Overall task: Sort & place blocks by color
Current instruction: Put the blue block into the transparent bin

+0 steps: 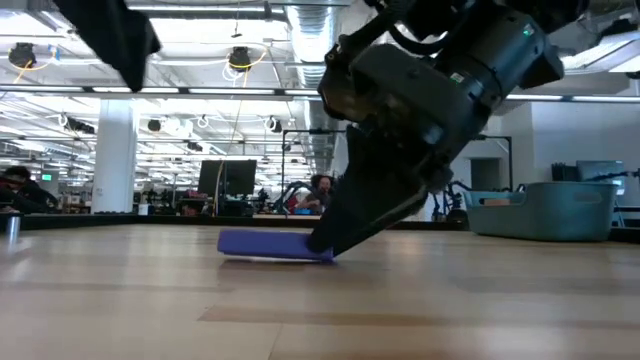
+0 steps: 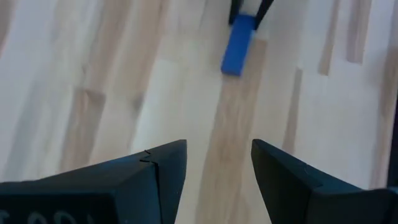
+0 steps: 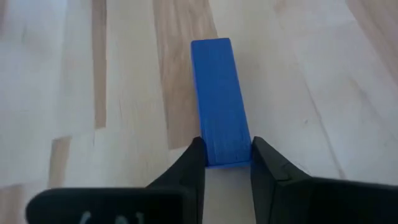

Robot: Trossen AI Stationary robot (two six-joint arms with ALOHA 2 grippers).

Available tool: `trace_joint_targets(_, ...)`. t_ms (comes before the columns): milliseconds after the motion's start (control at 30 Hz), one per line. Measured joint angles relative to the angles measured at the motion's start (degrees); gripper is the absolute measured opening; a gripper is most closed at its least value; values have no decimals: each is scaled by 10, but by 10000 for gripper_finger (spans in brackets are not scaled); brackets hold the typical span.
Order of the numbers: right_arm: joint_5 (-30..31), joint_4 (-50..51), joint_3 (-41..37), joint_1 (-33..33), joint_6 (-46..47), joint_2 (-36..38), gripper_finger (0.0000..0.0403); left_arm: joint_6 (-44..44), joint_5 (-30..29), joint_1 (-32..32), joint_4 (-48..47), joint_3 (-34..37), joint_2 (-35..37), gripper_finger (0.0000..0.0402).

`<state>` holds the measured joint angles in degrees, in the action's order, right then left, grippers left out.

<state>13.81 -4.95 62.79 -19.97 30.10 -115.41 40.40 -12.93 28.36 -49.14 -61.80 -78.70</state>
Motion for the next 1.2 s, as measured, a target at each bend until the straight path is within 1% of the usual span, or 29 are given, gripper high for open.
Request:
trace_joint_targets(100,9,3,-4,13,0,25,84,-33,-4,-14,20,0,0,166)
trace_joint_targets(167,16,-8,-2,24,-2,48,92,-33,-5,-20,39,0,0,167)
trace_joint_targets(267,17,-9,-1,35,-33,82,98,-54,-6,-25,76,0,0,172)
trace_joint_targets(433,13,-17,0,41,-90,128,98,-119,-45,-34,119,0,0,202)
trace_joint_targets(533,14,-12,-1,41,-113,147,98,-147,-47,-44,132,0,0,226)
trace_joint_targets(633,15,-14,-1,40,-127,165,98,-152,-43,-55,137,0,-1,242)
trace_joint_targets(733,15,-17,0,39,-137,174,98,-145,-42,-65,154,0,-2,245)
trace_joint_targets(833,13,-12,-1,37,-142,178,98,-150,-42,-74,189,0,-2,238)
trace_joint_targets(933,13,-19,1,34,-142,178,98,-159,-42,-80,227,0,-2,220)
trace_joint_targets(1067,13,-26,0,26,-141,177,98,-186,-28,-82,242,0,-2,181)
trace_joint_targets(1200,13,-49,0,19,-137,177,98,-209,7,-81,242,0,-2,144)
